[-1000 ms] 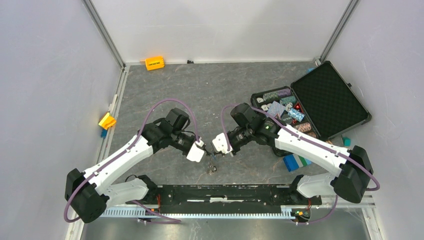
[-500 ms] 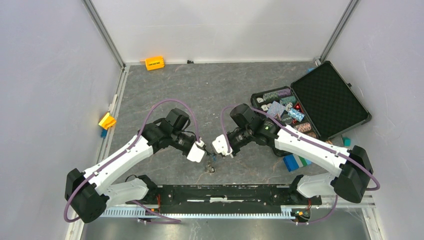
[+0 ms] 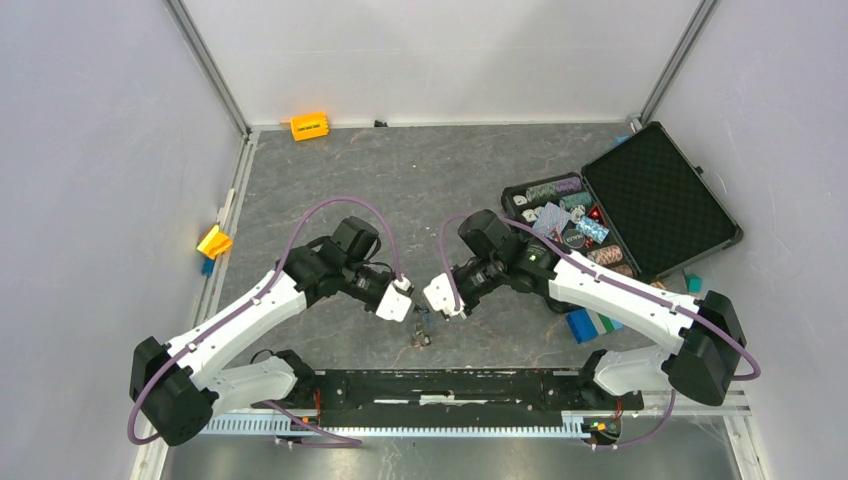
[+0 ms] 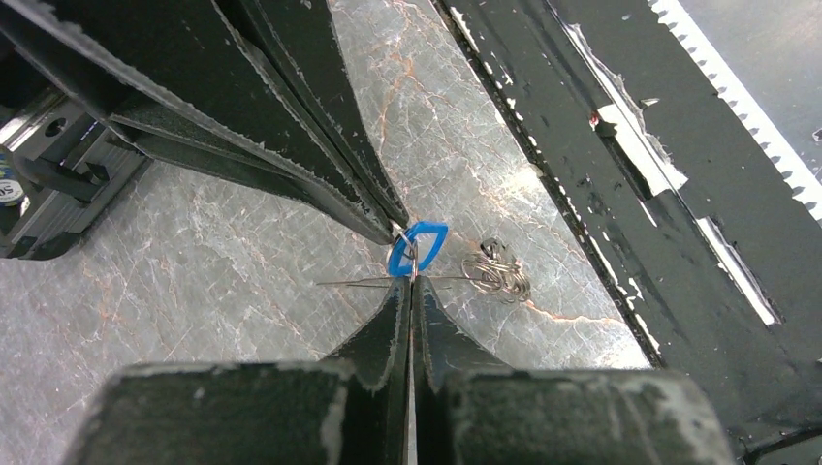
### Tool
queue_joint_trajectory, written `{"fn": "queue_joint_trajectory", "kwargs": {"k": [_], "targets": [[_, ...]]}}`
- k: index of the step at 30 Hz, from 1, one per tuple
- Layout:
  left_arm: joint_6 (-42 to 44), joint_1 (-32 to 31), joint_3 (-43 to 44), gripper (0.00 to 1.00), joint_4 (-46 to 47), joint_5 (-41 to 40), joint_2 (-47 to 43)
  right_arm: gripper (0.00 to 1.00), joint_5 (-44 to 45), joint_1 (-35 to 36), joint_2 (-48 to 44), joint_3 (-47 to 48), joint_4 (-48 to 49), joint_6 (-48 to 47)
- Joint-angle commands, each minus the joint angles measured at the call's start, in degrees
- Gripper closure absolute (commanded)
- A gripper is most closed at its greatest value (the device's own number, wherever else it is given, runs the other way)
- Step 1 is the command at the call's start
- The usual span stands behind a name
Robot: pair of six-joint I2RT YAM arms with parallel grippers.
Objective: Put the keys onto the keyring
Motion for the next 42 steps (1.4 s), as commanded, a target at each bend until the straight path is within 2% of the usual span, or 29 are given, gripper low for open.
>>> {"fn": "queue_joint_trajectory", "kwargs": {"k": [1,11,22,42], "targets": [[-2.08,0.01,2.30,0.98,3.58,-0.12,-0.66,1.00,-1.27,0.80,0.17,0.88,-2.39,-2.37],[-5.41,0.63,1.80,0.98,6.22,-1.01,-0.94,1.00,-0.64,2.00,0.20,1.07,-3.56,-3.54],[-5.47,0.56,1.92,0.98,6.16,0.30,0.07,1.00,3.02,2.73,0.05,-0.07,1.46,1.45],[-10.54,3.66,-0.27,0.98,11.73,1.60,-1.94,1.00,2.57,3.26,-0.29,0.08,-1.69,-2.24]]}}
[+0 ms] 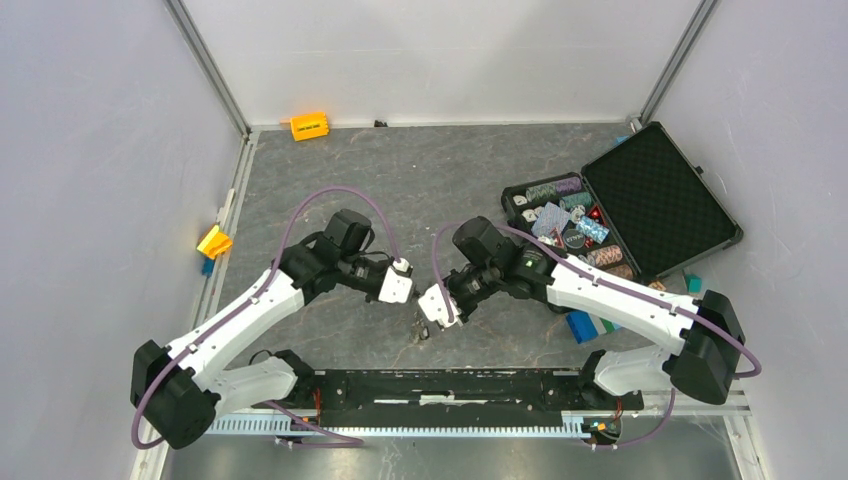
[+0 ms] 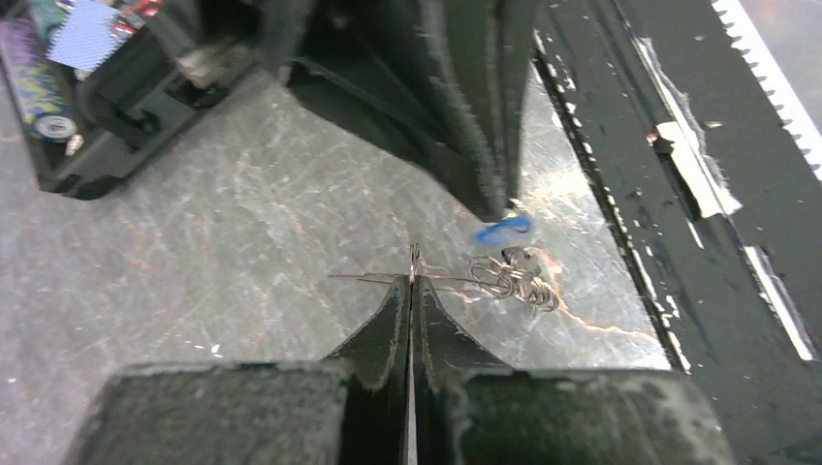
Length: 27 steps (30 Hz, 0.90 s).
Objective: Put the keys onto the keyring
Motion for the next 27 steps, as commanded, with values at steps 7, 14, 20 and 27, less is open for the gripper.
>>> {"fn": "queue_joint_trajectory", "kwargs": {"k": [7,14,20,27], "targets": [[-1.68,0.87,-0.04,0.98,5.77,2.49,-1.81,1.00,-1.48,0.63,-0.32,0.09,-0.30,-0.03],[4.17,0.87,0.25,0.98,0.72,1.67,-1.89,1.00,0.91,-1.46,-1.93,-0.28,1.90,2.52],[5.73,0.87,0.61,0.98,-0.69,1.14,-2.05,1.00,0.72,-3.17,-2.41,-0.47,1.98,2.78],[9.58,0.86,0.84,0.98,-3.81,-0.41,-2.05,1.00,2.65,-3.96,-1.75,-0.43,2.93,4.29]]}}
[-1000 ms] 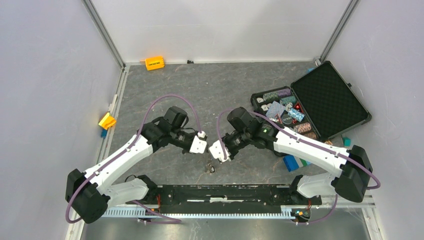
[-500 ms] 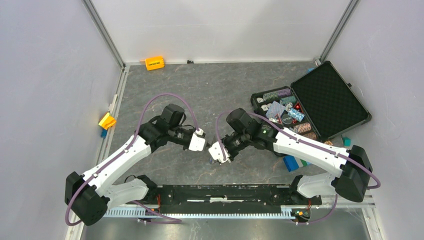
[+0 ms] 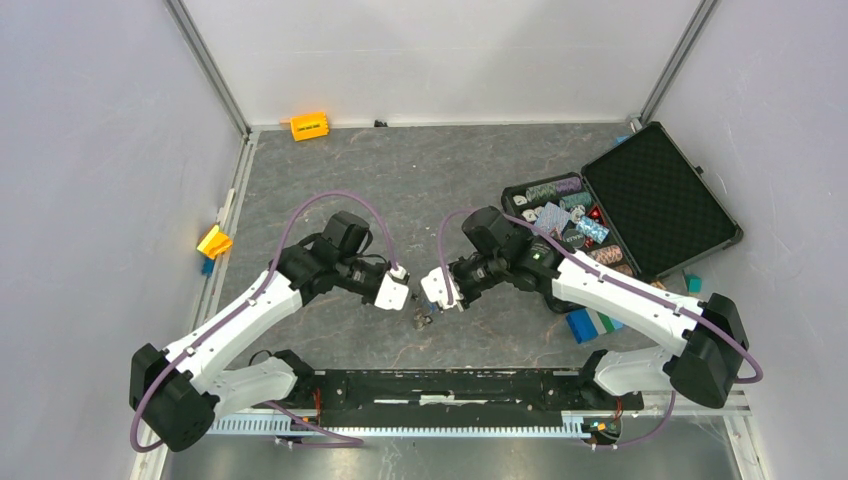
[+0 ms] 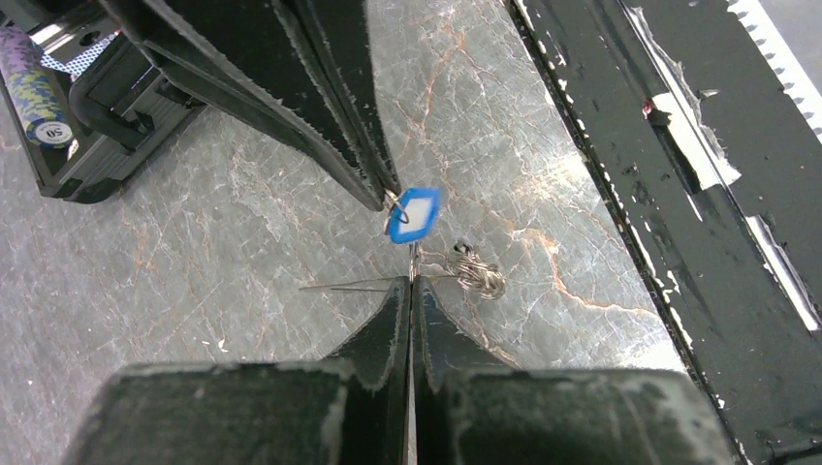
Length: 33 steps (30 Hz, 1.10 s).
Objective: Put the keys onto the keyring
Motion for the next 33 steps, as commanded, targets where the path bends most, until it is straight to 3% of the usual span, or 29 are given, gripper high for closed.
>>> {"fn": "queue_joint_trajectory", "kwargs": {"k": [1,17,24,33], "targets": [[5.30,0.21,0.93,0.98,-1.84,-0.30,-0.86,1.00,1.49,-0.28,-0.71,-0.27,1.65,1.42],[1.84,-0.23,0.56,0.98,2.57,4.32,1.32,1.00,1.52,0.66,-0.31,-1.47,5.32,4.89],[-5.24,-0.14,-2.12,0.98,9.44,-0.76,-1.92,1.00,3.85,0.45,-0.54,-1.56,5.72,5.85],[5.68,-0.17,-7.77,0.98,10.65,-6.60,-6.51,1.00,4.31,0.24,0.98,-1.52,6.11,6.57]]}}
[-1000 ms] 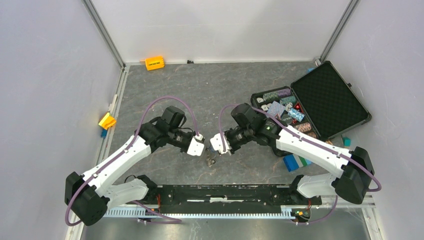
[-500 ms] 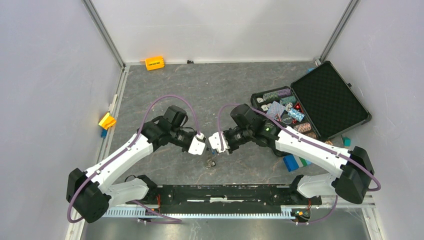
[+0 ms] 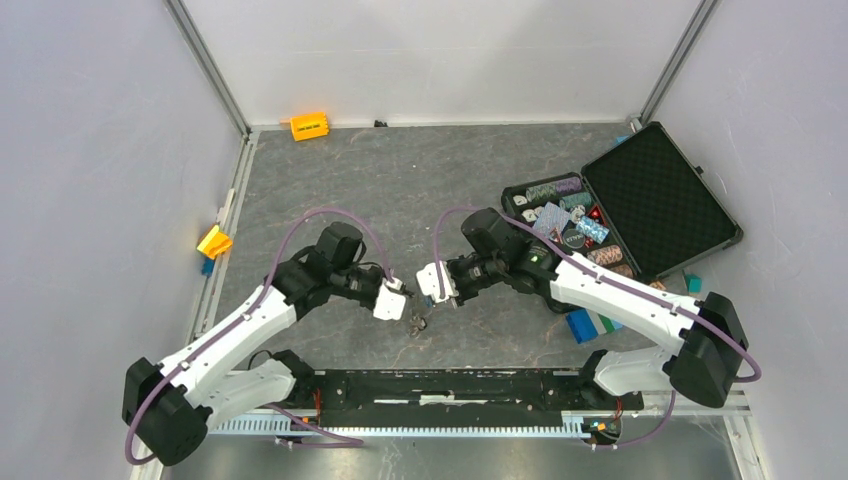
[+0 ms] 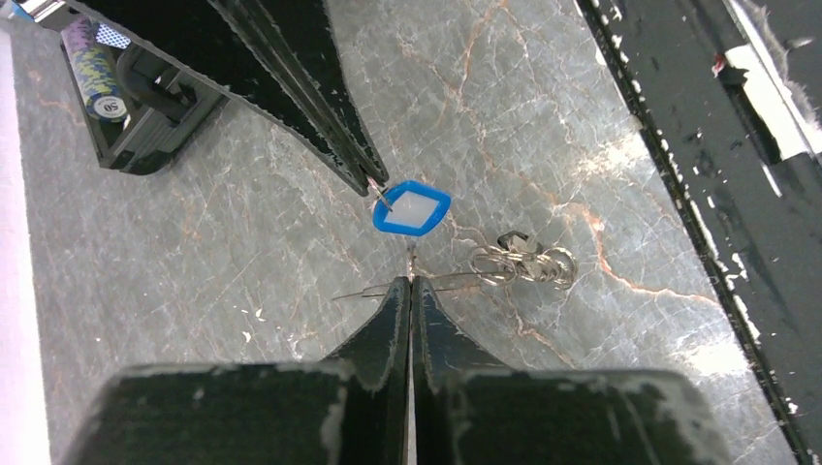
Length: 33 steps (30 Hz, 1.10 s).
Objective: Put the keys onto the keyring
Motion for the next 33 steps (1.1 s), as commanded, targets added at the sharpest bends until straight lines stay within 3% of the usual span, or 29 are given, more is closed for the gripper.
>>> {"fn": "queue_joint_trajectory", "kwargs": {"k": [1,9,23,25,30,33], "targets": [[6.50,-0.12,-2.29,0.98,3.57,-2.57,-2.25,1.00,0.28,-0.02,1.19,0.18,1.72,0.80],[12.70,-0.16,-4.75,0.98,3.77,-3.14,-3.55,1.00,-0.50,-0.02,2.24,0.03,2.11,1.42],[15.70,-0.18,-6.17,0.98,4.43,-4.52,-4.71,1.00,-0.92,-0.02,3.66,-0.14,3.92,3.84],[11.68,-0.18,-6.11,0.98,6.60,-4.67,-4.63,1.00,-0.54,-0.01,3.75,-0.25,4.64,4.79],[-11.18,-0.16,-3.28,0.98,15.43,-7.73,-2.90,1.00,0.60,-0.43,3.39,0.00,7.19,8.61],[-19.21,-0.16,-0.33,0.98,15.45,-9.82,-0.78,1.00,1.56,-1.46,2.94,0.20,9.12,12.07]]}}
